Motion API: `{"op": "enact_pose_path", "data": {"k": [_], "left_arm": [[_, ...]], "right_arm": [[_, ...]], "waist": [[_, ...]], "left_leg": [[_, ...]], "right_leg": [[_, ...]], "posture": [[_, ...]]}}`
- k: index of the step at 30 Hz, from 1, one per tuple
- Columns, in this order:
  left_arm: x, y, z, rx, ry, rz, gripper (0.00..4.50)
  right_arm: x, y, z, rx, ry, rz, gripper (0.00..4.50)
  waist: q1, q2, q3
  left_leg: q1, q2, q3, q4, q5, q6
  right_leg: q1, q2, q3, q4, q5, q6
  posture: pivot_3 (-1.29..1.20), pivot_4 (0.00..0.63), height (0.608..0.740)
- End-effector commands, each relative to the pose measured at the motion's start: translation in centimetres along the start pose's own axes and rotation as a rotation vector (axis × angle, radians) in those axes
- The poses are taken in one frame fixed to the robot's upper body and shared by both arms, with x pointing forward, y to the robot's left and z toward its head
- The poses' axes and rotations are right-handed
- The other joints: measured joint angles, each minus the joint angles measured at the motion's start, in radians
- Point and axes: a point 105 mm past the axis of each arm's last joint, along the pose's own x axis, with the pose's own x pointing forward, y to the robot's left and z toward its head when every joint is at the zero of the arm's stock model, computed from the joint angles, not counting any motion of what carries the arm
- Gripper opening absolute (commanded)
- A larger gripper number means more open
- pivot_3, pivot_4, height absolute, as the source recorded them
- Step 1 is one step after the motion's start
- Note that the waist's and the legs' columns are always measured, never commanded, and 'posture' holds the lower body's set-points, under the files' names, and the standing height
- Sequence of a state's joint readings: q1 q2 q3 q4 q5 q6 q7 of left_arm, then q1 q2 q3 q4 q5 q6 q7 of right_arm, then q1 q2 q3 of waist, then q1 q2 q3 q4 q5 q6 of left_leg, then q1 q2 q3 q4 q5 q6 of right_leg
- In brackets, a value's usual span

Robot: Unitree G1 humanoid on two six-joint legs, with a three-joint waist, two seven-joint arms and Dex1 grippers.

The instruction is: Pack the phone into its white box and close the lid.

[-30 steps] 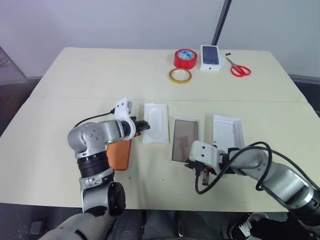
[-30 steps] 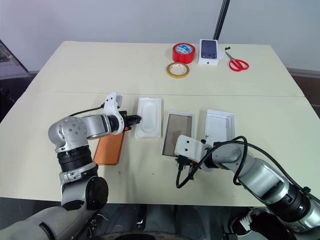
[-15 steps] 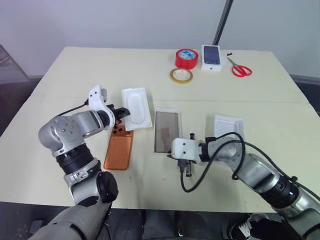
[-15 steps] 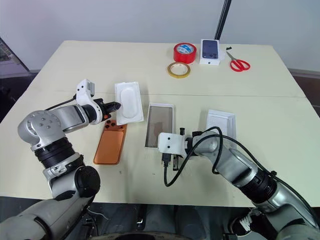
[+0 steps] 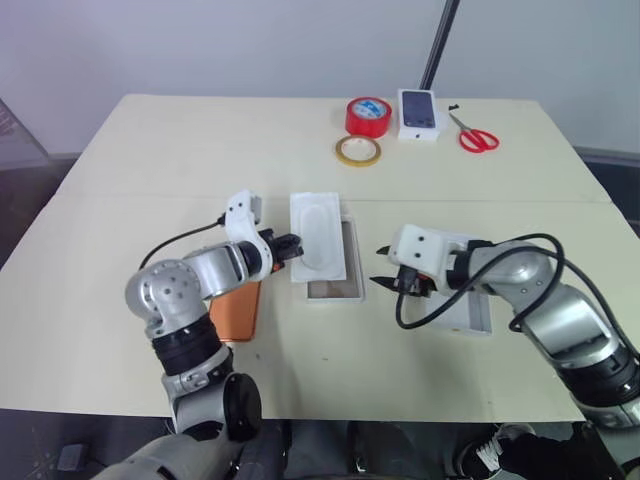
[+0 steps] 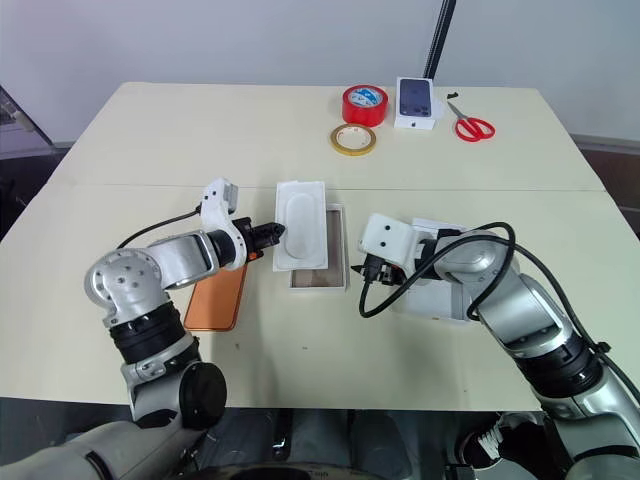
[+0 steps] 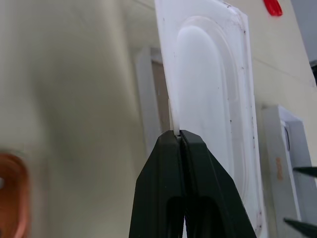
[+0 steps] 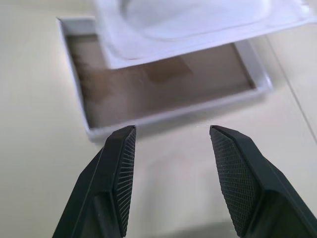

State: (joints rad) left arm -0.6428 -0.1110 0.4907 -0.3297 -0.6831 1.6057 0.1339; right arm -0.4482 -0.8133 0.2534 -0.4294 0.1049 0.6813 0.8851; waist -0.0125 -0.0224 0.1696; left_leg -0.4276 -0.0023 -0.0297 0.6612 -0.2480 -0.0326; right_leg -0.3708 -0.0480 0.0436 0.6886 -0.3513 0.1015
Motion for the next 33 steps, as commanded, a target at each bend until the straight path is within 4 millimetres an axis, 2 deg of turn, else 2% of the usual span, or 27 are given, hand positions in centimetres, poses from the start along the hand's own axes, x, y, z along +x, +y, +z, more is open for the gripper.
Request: {"op": "enact_pose_path", "data": {"k": [1, 6, 7, 8, 13, 14, 17, 19, 20, 24, 28, 33], "left_arm": [[-0.1, -1.3, -0.7, 0.033, 0.005, -0.021, 0.00], [0.2, -1.5, -1.2, 0.019, 0.024, -0.020, 0.00], [0.2, -1.6, -1.3, 0.018, 0.025, -0.021, 0.59], [0.2, -1.6, -1.3, 0.018, 0.026, -0.023, 0.84], [-0.5, -2.0, -0.4, 0.029, -0.001, -0.069, 3.30], [-0.6, -2.0, -0.1, 0.031, -0.007, -0.075, 3.30], [-1.3, -1.4, 0.9, 0.050, -0.031, -0.076, 3.35], [-2.1, -0.6, 1.9, 0.104, -0.049, -0.046, 3.35], [-2.5, -0.2, 2.3, 0.137, -0.053, -0.027, 3.35], [-4.1, 2.1, 3.6, 0.404, -0.116, 0.084, 3.35], [-5.4, 3.9, 2.3, 0.733, -0.143, 0.051, 3.35], [-6.9, 4.9, 0.7, 0.825, -0.141, -0.048, 3.35]], "right_arm": [[-0.8, -0.9, 0.7, -0.035, -0.024, -0.041, 2.46], [-0.5, -1.2, 0.7, -0.047, -0.027, -0.054, 2.46], [-0.4, -1.3, 0.7, -0.047, -0.028, -0.055, 2.53], [-0.4, -1.3, 0.7, -0.048, -0.030, -0.057, 2.53], [-0.4, -1.7, 0.8, -0.040, -0.040, -0.077, 2.53], [-0.4, -1.8, 0.8, -0.035, -0.044, -0.077, 2.53], [-0.3, -2.0, 1.1, -0.009, -0.061, -0.088, 1.72], [0.1, -2.3, 1.4, 0.020, -0.075, -0.102, 0.76], [0.4, -2.4, 1.6, 0.034, -0.081, -0.111, 0.12], [2.2, -2.3, 2.6, 0.110, -0.109, -0.122, 0.12], [5.2, -3.6, 3.3, 0.224, -0.110, -0.240, 0.12], [8.1, -3.9, 4.1, 0.283, -0.107, -0.286, 0.12]], "waist": [[0.001, 0.000, 0.000], [0.002, 0.000, 0.000], [0.003, 0.000, 0.000], [0.003, 0.000, 0.000], [0.002, 0.000, 0.000], [0.002, 0.000, 0.000], [0.000, 0.000, 0.000], [-0.002, 0.000, 0.000], [-0.001, 0.000, 0.000], [-0.010, 0.001, 0.000], [-0.006, 0.002, 0.000], [0.004, 0.002, 0.000]], "left_leg": [[0.000, 0.000, 0.000, 0.000, 0.000, 0.000], [0.000, 0.000, 0.000, 0.000, 0.000, 0.000], [0.000, 0.000, 0.000, 0.001, 0.000, 0.000], [0.000, -0.001, 0.000, 0.001, 0.000, 0.000], [0.000, 0.000, 0.000, 0.001, 0.000, 0.000], [0.000, 0.000, 0.000, 0.001, 0.000, 0.000], [0.000, 0.000, 0.000, 0.001, 0.000, 0.000], [0.000, 0.000, 0.000, 0.001, 0.002, -0.004], [0.000, 0.000, 0.000, 0.000, 0.003, -0.005], [0.000, 0.000, 0.001, -0.001, 0.004, -0.006], [0.002, -0.001, 0.002, -0.008, 0.007, -0.011], [0.001, -0.001, 0.001, -0.011, 0.007, -0.011]], "right_leg": [[0.000, 0.000, 0.000, 0.000, 0.000, 0.000], [0.000, 0.000, 0.000, 0.000, 0.000, 0.000], [0.001, 0.000, 0.000, 0.000, 0.000, 0.000], [0.001, 0.000, 0.000, 0.000, 0.000, 0.000], [0.001, 0.000, 0.000, 0.000, 0.000, 0.000], [0.001, 0.000, 0.000, 0.000, 0.000, 0.000], [0.000, 0.000, 0.000, 0.000, 0.000, 0.000], [0.000, 0.001, 0.000, 0.000, 0.000, 0.000], [0.000, 0.001, 0.000, 0.000, 0.000, 0.000], [-0.001, 0.002, 0.001, 0.000, 0.000, 0.000], [-0.003, 0.000, 0.002, -0.001, 0.000, -0.001], [-0.004, -0.002, 0.002, -0.003, 0.000, -0.002]], "posture": [[0.00, 0.150, 0.709], [0.00, 0.150, 0.709], [0.00, 0.150, 0.709], [0.00, 0.150, 0.709], [0.00, 0.150, 0.709], [0.00, 0.150, 0.709], [0.00, 0.150, 0.709], [0.00, 0.150, 0.709], [0.00, 0.150, 0.709], [0.00, 0.150, 0.709], [0.00, 0.150, 0.709], [0.00, 0.150, 0.709]]}}
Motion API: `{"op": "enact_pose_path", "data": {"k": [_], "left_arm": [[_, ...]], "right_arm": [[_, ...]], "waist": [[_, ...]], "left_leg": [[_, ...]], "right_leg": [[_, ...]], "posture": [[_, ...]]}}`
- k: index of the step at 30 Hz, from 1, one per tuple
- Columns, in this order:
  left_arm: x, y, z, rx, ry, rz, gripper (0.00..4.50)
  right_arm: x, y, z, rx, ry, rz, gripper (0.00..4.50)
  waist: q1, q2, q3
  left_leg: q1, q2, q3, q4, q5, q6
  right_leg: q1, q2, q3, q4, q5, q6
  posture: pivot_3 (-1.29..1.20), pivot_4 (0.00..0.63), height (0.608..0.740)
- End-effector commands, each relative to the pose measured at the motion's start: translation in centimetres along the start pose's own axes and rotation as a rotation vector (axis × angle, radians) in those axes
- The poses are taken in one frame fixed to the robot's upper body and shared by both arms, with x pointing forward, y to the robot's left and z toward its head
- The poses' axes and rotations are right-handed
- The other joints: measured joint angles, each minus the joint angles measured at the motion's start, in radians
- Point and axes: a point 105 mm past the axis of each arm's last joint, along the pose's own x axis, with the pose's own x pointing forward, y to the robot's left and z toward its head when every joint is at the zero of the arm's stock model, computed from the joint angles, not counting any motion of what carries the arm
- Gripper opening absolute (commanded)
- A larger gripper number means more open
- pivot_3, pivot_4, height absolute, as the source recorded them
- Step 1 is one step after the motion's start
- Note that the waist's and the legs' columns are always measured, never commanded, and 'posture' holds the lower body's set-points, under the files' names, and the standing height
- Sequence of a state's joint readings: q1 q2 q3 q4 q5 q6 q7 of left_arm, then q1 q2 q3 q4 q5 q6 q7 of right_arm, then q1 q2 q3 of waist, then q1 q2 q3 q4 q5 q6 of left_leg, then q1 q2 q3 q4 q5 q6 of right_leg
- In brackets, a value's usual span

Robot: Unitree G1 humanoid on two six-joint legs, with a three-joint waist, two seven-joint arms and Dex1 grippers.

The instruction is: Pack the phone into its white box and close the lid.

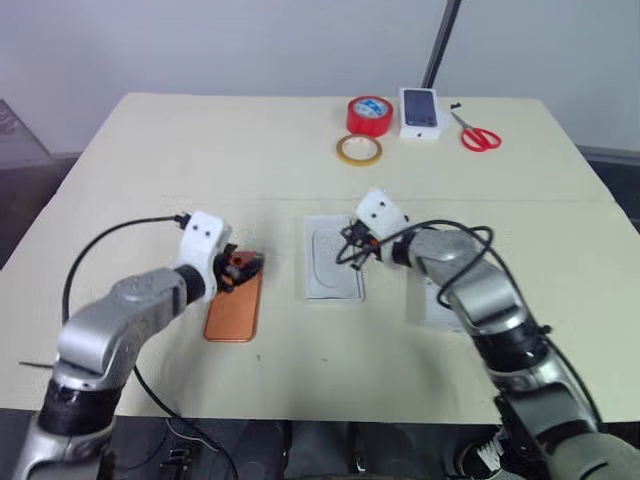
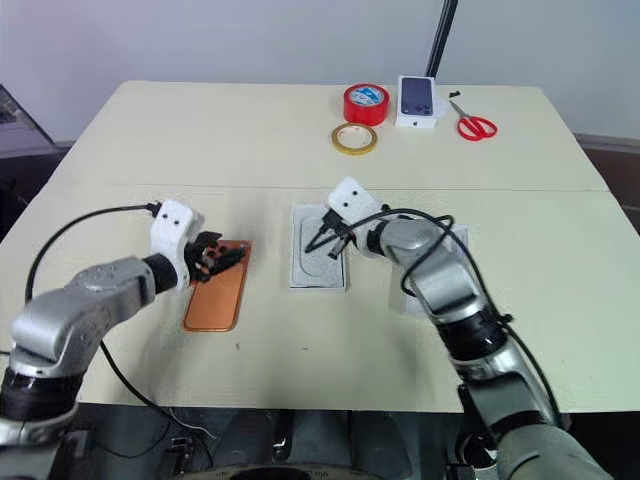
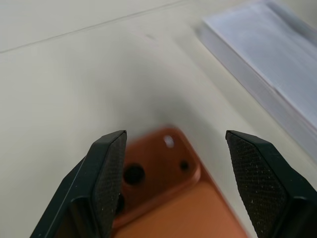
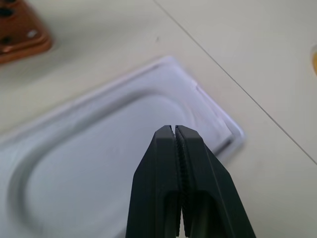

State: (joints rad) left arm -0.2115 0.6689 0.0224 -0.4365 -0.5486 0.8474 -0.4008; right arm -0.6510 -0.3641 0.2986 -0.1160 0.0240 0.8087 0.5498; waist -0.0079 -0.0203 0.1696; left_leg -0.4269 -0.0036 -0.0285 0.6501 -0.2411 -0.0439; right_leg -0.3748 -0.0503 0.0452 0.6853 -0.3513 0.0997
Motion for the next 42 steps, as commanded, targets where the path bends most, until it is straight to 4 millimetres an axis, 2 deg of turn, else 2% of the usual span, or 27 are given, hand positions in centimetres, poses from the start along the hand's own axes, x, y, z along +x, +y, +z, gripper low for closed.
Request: {"op": "enact_pose_path", "data": {"k": [1, 5, 10, 22, 25, 28, 31, 33, 35, 38, 42], "left_arm": [[-1.2, -0.2, 1.4, 0.081, -0.101, -0.053, 3.35], [-2.4, 0.2, 1.0, 0.071, -0.123, -0.070, 3.35], [-3.4, -0.7, 0.6, 0.095, -0.127, -0.124, 3.35], [-3.7, -0.8, 0.1, 0.095, -0.123, -0.117, 3.35], [-3.6, -0.6, 0.0, 0.077, -0.124, -0.108, 3.35], [-3.6, 0.5, -0.2, 0.026, -0.119, -0.054, 3.35], [-3.8, 2.9, -0.8, -0.120, -0.091, 0.059, 3.35], [-4.3, 4.4, -1.3, -0.194, -0.073, 0.141, 3.90], [-5.2, 5.4, -1.7, -0.255, -0.046, 0.202, 4.48], [-6.2, 6.0, -2.8, -0.330, 0.025, 0.254, 4.48], [-7.0, 5.2, -4.7, -0.461, 0.141, 0.232, 4.48]], "right_arm": [[1.3, -0.2, 1.1, -0.007, -0.018, -0.054, 0.12], [3.2, -0.1, 0.9, 0.017, 0.011, -0.099, 0.12], [4.1, -0.2, -0.2, -0.032, 0.073, -0.128, 0.12], [2.2, -0.2, -1.1, -0.192, 0.147, -0.129, 0.12], [1.9, 0.1, -0.5, -0.196, 0.121, -0.123, 0.12], [1.7, 0.6, 0.8, -0.197, 0.064, -0.103, 0.12], [1.7, 1.5, 2.4, -0.187, -0.011, -0.053, 0.12], [1.6, 2.6, 3.4, -0.175, -0.058, 0.010, 0.00], [1.4, 4.6, 4.1, -0.157, -0.072, 0.122, 0.00], [1.0, 7.3, 4.6, -0.190, -0.088, 0.279, 0.00], [1.5, 9.9, 3.6, -0.292, -0.032, 0.402, 0.00]], "waist": [[-0.002, 0.000, 0.000], [-0.010, 0.000, 0.000], [-0.011, 0.000, 0.000], [-0.012, 0.001, 0.000], [-0.012, 0.001, 0.000], [-0.012, 0.001, 0.000], [-0.012, 0.001, 0.000], [-0.014, 0.000, 0.000], [-0.015, 0.000, 0.000], [-0.014, 0.000, 0.000], [-0.013, 0.000, 0.000]], "left_leg": [[0.000, 0.000, 0.000, 0.000, 0.000, 0.001], [0.000, 0.000, 0.000, -0.002, -0.003, 0.005], [0.000, 0.000, 0.000, -0.002, -0.003, 0.006], [0.000, 0.001, 0.000, -0.002, -0.003, 0.007], [0.000, 0.001, 0.000, -0.002, -0.003, 0.007], [0.000, 0.001, 0.000, -0.002, -0.003, 0.007], [0.000, 0.001, -0.001, -0.002, -0.003, 0.007], [0.000, 0.001, -0.001, -0.001, -0.003, 0.007], [0.000, 0.001, -0.001, -0.001, -0.003, 0.007], [0.000, 0.001, -0.001, -0.001, -0.003, 0.007], [0.001, 0.001, -0.002, -0.001, -0.003, 0.007]], "right_leg": [[0.000, 0.000, 0.000, 0.000, 0.000, 0.000], [-0.001, 0.000, 0.000, 0.000, 0.000, 0.000], [-0.001, 0.001, -0.001, 0.001, 0.000, 0.000], [-0.001, 0.001, -0.001, 0.002, 0.000, 0.000], [-0.001, 0.002, -0.001, 0.002, 0.000, 0.000], [-0.001, 0.002, -0.001, 0.002, 0.000, 0.000], [-0.001, 0.002, -0.001, 0.002, 0.000, 0.000], [-0.002, 0.002, -0.001, 0.002, 0.000, 0.000], [-0.002, 0.002, -0.001, 0.003, 0.000, 0.000], [-0.002, 0.002, -0.001, 0.002, 0.000, 0.000], [-0.001, 0.002, -0.001, 0.003, 0.000, 0.000]], "posture": [[0.00, 0.150, 0.709], [0.00, 0.150, 0.709], [0.00, 0.150, 0.709], [0.00, 0.150, 0.709], [0.00, 0.150, 0.709], [0.00, 0.150, 0.709], [0.00, 0.150, 0.709], [0.00, 0.150, 0.709], [0.00, 0.150, 0.709], [0.00, 0.150, 0.709], [0.00, 0.150, 0.709]]}}
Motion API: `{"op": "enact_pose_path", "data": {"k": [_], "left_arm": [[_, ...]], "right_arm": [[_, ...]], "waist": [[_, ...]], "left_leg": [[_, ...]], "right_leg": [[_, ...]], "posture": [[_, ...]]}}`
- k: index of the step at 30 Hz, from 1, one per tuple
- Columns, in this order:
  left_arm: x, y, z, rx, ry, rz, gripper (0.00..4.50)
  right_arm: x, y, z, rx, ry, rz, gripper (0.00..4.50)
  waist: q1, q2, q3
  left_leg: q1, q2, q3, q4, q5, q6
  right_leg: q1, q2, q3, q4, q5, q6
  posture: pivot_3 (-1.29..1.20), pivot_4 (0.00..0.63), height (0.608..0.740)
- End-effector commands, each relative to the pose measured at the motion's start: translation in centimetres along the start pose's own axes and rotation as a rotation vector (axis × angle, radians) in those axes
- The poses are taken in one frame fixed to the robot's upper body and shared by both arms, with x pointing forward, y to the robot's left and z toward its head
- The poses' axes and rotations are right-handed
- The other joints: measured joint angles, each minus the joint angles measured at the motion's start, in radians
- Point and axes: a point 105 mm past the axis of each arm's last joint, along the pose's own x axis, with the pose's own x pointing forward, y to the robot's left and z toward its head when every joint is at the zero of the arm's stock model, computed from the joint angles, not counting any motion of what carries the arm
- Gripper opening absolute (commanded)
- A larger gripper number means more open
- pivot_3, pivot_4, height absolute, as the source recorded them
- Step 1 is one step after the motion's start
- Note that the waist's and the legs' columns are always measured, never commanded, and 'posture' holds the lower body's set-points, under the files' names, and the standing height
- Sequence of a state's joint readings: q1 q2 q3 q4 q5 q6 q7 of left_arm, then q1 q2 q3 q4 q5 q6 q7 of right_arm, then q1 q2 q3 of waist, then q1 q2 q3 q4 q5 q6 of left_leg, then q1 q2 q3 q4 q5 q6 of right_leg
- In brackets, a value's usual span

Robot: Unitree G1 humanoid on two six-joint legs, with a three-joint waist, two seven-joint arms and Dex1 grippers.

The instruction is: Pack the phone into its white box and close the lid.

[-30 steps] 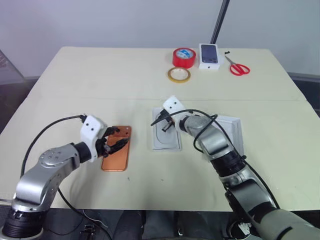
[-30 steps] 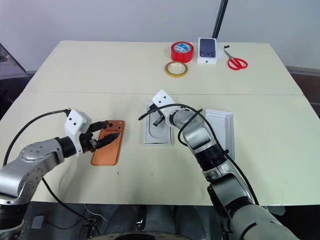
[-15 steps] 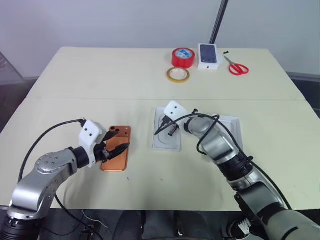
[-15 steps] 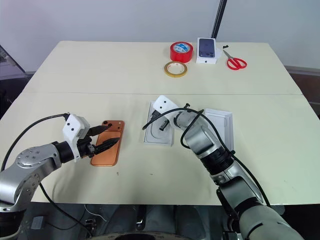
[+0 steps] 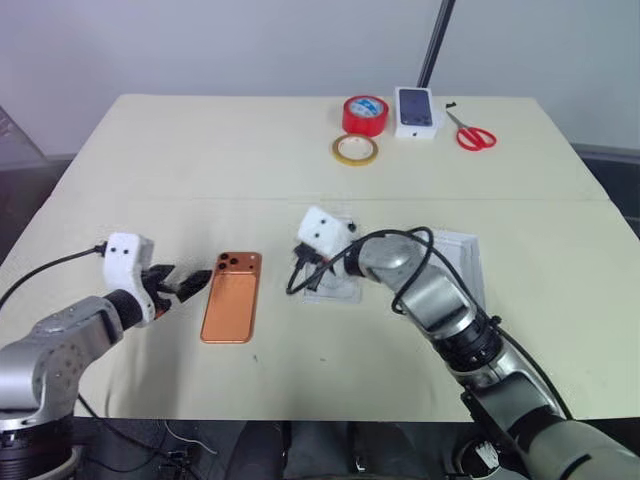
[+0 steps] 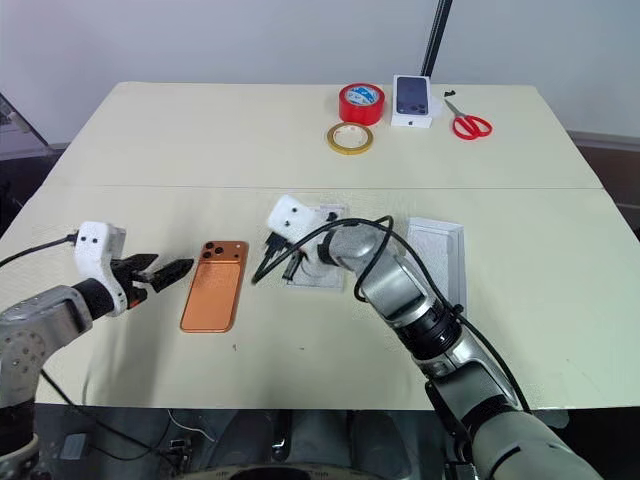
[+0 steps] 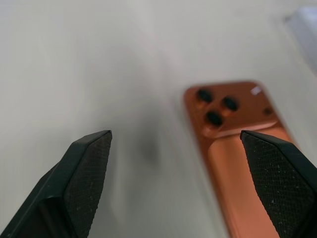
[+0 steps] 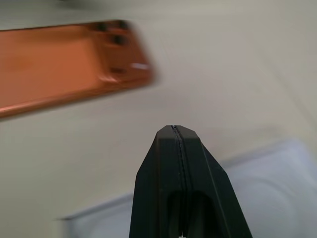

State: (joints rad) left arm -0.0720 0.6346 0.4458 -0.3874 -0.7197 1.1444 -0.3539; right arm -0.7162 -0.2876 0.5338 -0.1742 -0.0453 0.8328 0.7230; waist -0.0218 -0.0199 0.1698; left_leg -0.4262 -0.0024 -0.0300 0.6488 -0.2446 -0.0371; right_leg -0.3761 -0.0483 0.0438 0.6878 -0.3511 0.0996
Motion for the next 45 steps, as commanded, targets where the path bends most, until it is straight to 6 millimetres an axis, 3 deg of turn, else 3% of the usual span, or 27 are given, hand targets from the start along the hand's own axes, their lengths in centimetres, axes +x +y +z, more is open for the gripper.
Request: {"op": "enact_pose_path", "data": {"k": [1, 8, 14, 26, 31, 41, 44, 45], "left_arm": [[-1.0, -0.2, -1.0, -0.080, 0.083, -0.006, 4.48], [-0.7, -3.6, -3.7, -0.184, 0.244, -0.134, 4.48], [0.7, -7.5, -4.1, -0.265, 0.222, -0.296, 4.48], [2.0, -10.5, -3.4, -0.358, 0.197, -0.425, 4.48], [2.2, -10.0, -2.7, -0.377, 0.184, -0.407, 4.48], [1.7, -6.5, -2.4, -0.466, 0.145, -0.284, 4.48], [1.5, -6.0, -2.4, -0.497, 0.128, -0.278, 3.62], [1.4, -5.9, -2.3, -0.508, 0.120, -0.280, 3.12]], "right_arm": [[0.9, 1.7, 1.3, -0.099, -0.001, 0.091, 0.00], [3.0, 3.5, 0.2, -0.244, 0.097, 0.173, 0.00], [3.7, 4.0, -0.1, -0.261, 0.125, 0.178, 0.00], [3.5, 3.5, -0.4, -0.235, 0.133, 0.143, 0.00], [3.6, 3.4, -0.5, -0.221, 0.135, 0.133, 0.00], [3.6, 3.4, -0.7, -0.202, 0.137, 0.119, 0.00], [3.6, 3.4, -0.7, -0.203, 0.136, 0.118, 0.00], [3.6, 3.4, -0.7, -0.204, 0.135, 0.117, 0.00]], "waist": [[0.001, 0.000, 0.000], [0.004, 0.000, -0.001], [0.009, 0.001, -0.003], [0.014, 0.002, -0.004], [0.010, 0.002, -0.005], [0.003, 0.002, -0.005], [0.002, 0.002, -0.004], [0.001, 0.002, -0.004]], "left_leg": [[0.000, 0.000, 0.000, 0.000, 0.000, 0.000], [0.001, -0.001, 0.000, 0.000, 0.000, 0.000], [0.006, -0.002, -0.001, 0.000, 0.000, 0.000], [0.008, -0.003, -0.002, 0.000, 0.000, 0.000], [0.008, -0.003, -0.002, 0.000, 0.000, 0.000], [0.008, -0.002, -0.002, -0.001, 0.000, -0.001], [0.008, -0.002, -0.002, -0.001, 0.000, -0.001], [0.008, -0.002, -0.002, -0.001, 0.000, -0.001]], "right_leg": [[0.000, 0.000, 0.000, 0.000, 0.000, 0.000], [0.000, -0.001, 0.000, 0.000, 0.000, 0.000], [0.003, -0.002, -0.001, -0.001, 0.000, 0.000], [0.005, -0.003, -0.001, -0.002, 0.000, 0.000], [0.005, -0.003, -0.001, -0.002, 0.000, 0.000], [0.004, -0.002, -0.001, -0.002, 0.000, 0.000], [0.004, -0.002, -0.001, -0.002, 0.000, 0.000], [0.004, -0.002, -0.001, -0.002, 0.000, 0.000]], "posture": [[0.00, 0.150, 0.709], [0.00, 0.150, 0.709], [0.00, 0.150, 0.709], [0.00, 0.150, 0.709], [0.00, 0.150, 0.709], [0.00, 0.150, 0.709], [0.00, 0.150, 0.709], [0.00, 0.150, 0.709]]}}
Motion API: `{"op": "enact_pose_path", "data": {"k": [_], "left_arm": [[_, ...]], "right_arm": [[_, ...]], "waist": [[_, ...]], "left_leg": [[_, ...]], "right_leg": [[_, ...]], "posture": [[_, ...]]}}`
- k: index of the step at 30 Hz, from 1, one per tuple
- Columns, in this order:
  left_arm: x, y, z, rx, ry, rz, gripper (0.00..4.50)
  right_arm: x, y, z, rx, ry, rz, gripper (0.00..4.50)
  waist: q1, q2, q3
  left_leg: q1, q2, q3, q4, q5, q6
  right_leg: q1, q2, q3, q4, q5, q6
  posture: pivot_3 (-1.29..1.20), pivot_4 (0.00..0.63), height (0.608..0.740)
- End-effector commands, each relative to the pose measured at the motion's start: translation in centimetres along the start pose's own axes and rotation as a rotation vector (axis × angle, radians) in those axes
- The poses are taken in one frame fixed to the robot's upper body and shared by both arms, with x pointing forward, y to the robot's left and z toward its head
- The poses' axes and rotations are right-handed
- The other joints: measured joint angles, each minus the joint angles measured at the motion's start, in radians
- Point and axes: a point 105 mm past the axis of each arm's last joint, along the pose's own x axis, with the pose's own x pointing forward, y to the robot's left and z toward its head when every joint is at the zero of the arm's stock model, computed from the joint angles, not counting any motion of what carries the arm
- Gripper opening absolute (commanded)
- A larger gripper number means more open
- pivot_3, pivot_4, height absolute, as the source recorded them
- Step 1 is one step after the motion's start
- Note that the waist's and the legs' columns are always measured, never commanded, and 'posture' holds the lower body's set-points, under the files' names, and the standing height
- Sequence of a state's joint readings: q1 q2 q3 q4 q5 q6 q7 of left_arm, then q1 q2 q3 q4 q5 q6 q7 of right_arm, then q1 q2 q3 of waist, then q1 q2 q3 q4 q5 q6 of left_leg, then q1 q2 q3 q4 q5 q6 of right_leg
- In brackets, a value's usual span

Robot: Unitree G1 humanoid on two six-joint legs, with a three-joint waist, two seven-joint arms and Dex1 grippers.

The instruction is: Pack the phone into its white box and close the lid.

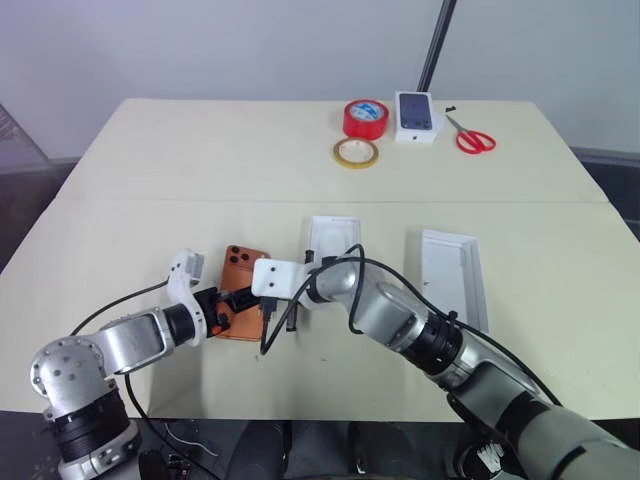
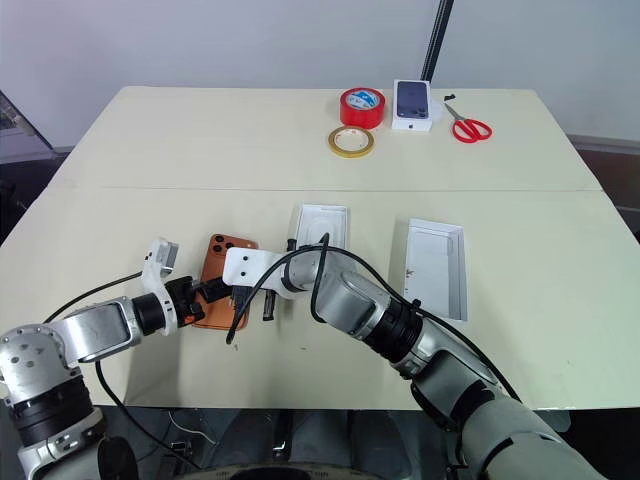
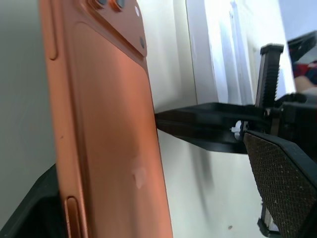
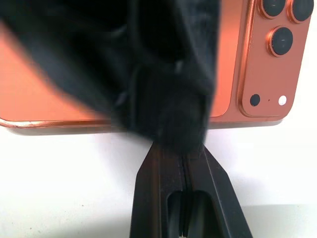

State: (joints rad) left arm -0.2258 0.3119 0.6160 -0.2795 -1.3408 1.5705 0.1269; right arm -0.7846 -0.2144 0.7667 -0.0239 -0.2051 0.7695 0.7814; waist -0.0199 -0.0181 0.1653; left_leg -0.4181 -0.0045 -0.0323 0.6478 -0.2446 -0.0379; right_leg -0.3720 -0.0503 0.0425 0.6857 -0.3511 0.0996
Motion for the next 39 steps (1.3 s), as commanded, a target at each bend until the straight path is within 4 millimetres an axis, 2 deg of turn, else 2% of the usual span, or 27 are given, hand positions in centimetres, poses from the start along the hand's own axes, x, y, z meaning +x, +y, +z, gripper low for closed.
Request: {"op": "enact_pose_path", "data": {"k": [1, 3, 5, 6, 7, 13, 18, 22, 27, 31, 35, 39], "left_arm": [[-1.1, 1.1, 0.5, -0.045, -0.051, 0.040, 2.60], [-1.3, 1.3, 0.6, -0.069, -0.068, 0.040, 1.57], [-1.5, 1.2, 0.8, -0.091, -0.085, 0.033, 0.86], [-1.5, 1.2, 0.9, -0.099, -0.090, 0.031, 0.26], [-1.6, 1.1, 0.9, -0.105, -0.091, 0.030, 0.05], [-1.8, 0.2, 1.4, -0.139, -0.108, 0.013, 0.05], [-1.5, -1.6, 3.1, -0.176, -0.168, -0.033, 0.05], [-0.4, -3.9, 4.9, -0.206, -0.231, -0.112, 0.05], [2.5, -7.6, 6.3, -0.200, -0.242, -0.228, 0.05], [7.1, -9.8, 5.7, -0.171, -0.164, -0.262, 0.05], [10.0, -10.3, 4.2, -0.122, -0.075, -0.238, 0.05], [11.5, -10.2, 3.4, -0.090, -0.028, -0.220, 0.05]], "right_arm": [[-0.2, -0.3, 0.0, 0.010, -0.007, -0.021, 0.00], [-0.2, -0.3, 0.1, 0.009, -0.008, -0.022, 0.00], [-0.3, -0.4, 0.1, 0.006, -0.010, -0.029, 0.00], [-0.4, -0.6, 0.2, 0.001, -0.012, -0.038, 0.00], [-0.5, -0.8, 0.2, -0.005, -0.016, -0.050, 0.00], [-2.5, -2.9, 0.9, 0.018, -0.057, -0.130, 0.00], [-6.3, -4.8, 1.9, 0.055, -0.154, -0.200, 0.00], [-9.4, -5.7, 1.6, 0.075, -0.204, -0.252, 0.00], [-13.2, -6.1, -0.3, 0.105, -0.207, -0.292, 0.00], [-16.9, -6.8, -2.6, 0.187, -0.224, -0.368, 0.00], [-19.2, -6.6, -5.3, 0.242, -0.170, -0.416, 0.00], [-20.9, -6.3, -7.4, 0.300, -0.121, -0.463, 0.00]], "waist": [[0.000, 0.000, 0.000], [0.003, 0.000, 0.000], [0.002, 0.000, 0.000], [0.004, -0.001, 0.000], [0.004, -0.001, 0.000], [0.003, -0.002, 0.001], [0.007, -0.002, 0.002], [0.012, -0.002, 0.002], [0.012, -0.002, 0.002], [0.014, -0.003, 0.003], [0.005, -0.003, 0.003], [0.002, -0.002, 0.004]], "left_leg": [[0.000, 0.000, 0.000, 0.000, 0.000, 0.000], [0.000, 0.000, 0.000, 0.000, 0.000, 0.000], [0.000, 0.000, 0.000, 0.000, 0.000, 0.000], [0.000, 0.000, 0.000, 0.000, 0.000, 0.000], [0.000, 0.000, -0.001, 0.000, 0.000, 0.000], [-0.001, 0.000, -0.001, -0.001, 0.000, 0.000], [-0.007, 0.000, -0.001, 0.000, 0.000, 0.000], [-0.009, 0.000, -0.001, 0.000, 0.000, 0.000], [-0.009, -0.001, -0.001, 0.001, 0.000, 0.000], [-0.009, -0.002, -0.001, 0.001, 0.000, 0.001], [-0.009, -0.001, 0.001, 0.001, 0.000, 0.001], [-0.009, 0.002, 0.001, 0.001, 0.001, 0.000]], "right_leg": [[0.000, 0.000, 0.000, 0.000, 0.000, 0.000], [0.000, 0.000, 0.000, 0.000, 0.000, 0.000], [0.000, -0.001, 0.000, 0.000, 0.000, 0.000], [0.000, -0.001, 0.001, 0.000, 0.000, 0.000], [0.000, -0.001, 0.001, -0.001, 0.000, 0.000], [-0.001, -0.001, 0.001, -0.001, 0.000, 0.000], [-0.002, -0.001, 0.001, -0.001, 0.000, 0.000], [-0.003, -0.002, 0.000, -0.002, 0.000, 0.000], [-0.001, -0.002, 0.000, -0.003, 0.000, 0.000], [0.000, -0.001, 0.000, -0.003, 0.000, 0.000], [0.000, 0.001, 0.000, -0.003, 0.000, 0.000], [-0.002, 0.004, 0.001, -0.002, 0.000, 0.000]], "posture": [[0.00, 0.150, 0.709], [0.00, 0.150, 0.709], [0.00, 0.150, 0.709], [0.00, 0.150, 0.709], [0.00, 0.150, 0.709], [0.00, 0.150, 0.709], [0.00, 0.150, 0.709], [0.00, 0.150, 0.709], [0.00, 0.150, 0.709], [0.00, 0.150, 0.709], [0.00, 0.150, 0.709], [0.00, 0.150, 0.709]]}}
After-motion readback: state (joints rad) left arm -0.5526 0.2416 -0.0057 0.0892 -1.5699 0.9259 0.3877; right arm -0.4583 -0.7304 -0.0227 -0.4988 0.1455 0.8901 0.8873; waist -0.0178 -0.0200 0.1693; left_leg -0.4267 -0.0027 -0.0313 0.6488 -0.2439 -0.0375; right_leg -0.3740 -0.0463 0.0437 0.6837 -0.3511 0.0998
